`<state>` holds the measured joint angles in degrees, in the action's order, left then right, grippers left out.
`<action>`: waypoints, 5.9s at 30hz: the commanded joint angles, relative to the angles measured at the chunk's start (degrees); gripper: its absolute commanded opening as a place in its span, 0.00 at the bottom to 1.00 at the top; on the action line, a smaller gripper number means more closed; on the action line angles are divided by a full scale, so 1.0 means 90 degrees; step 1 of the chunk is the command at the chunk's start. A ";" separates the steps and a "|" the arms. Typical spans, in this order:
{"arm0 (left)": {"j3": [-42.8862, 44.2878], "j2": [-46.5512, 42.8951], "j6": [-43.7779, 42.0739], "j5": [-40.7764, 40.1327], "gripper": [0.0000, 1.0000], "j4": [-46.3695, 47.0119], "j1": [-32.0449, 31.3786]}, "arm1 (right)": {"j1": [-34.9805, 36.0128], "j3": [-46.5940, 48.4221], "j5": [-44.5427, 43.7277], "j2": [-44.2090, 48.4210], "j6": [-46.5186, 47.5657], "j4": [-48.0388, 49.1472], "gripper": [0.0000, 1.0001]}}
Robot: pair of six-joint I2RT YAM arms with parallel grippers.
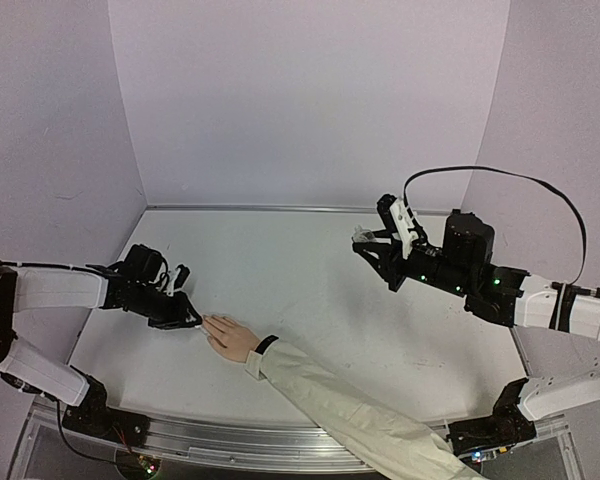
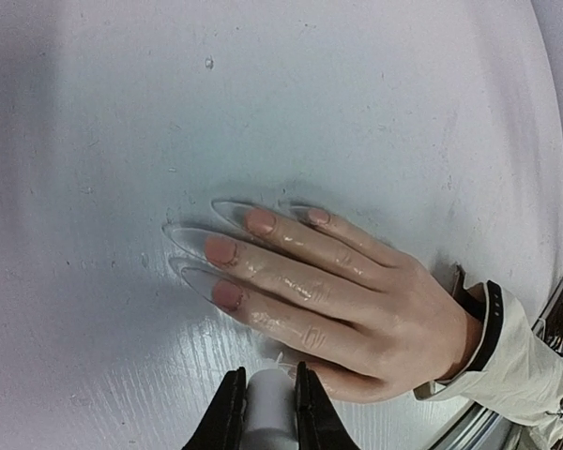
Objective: Paint the nails
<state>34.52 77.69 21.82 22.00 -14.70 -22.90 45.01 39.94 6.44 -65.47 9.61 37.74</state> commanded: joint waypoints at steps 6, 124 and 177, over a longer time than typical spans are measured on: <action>0.0024 -0.0810 0.0268 0.0119 0.00 -0.0317 0.0034 | -0.0040 0.0054 0.0036 0.0009 -0.0025 0.0498 0.00; 0.0109 0.0216 0.0007 0.0699 0.00 0.0139 0.0023 | -0.0177 0.0024 0.0318 -0.0063 -0.0013 0.0511 0.00; 0.0040 -0.0469 -0.0044 0.0438 0.00 -0.0337 0.0023 | -0.0187 0.0024 0.0379 -0.0142 -0.0022 0.0505 0.00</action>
<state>33.87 73.30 22.52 22.72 -17.61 -22.81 43.64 39.94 9.43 -67.33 9.76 38.54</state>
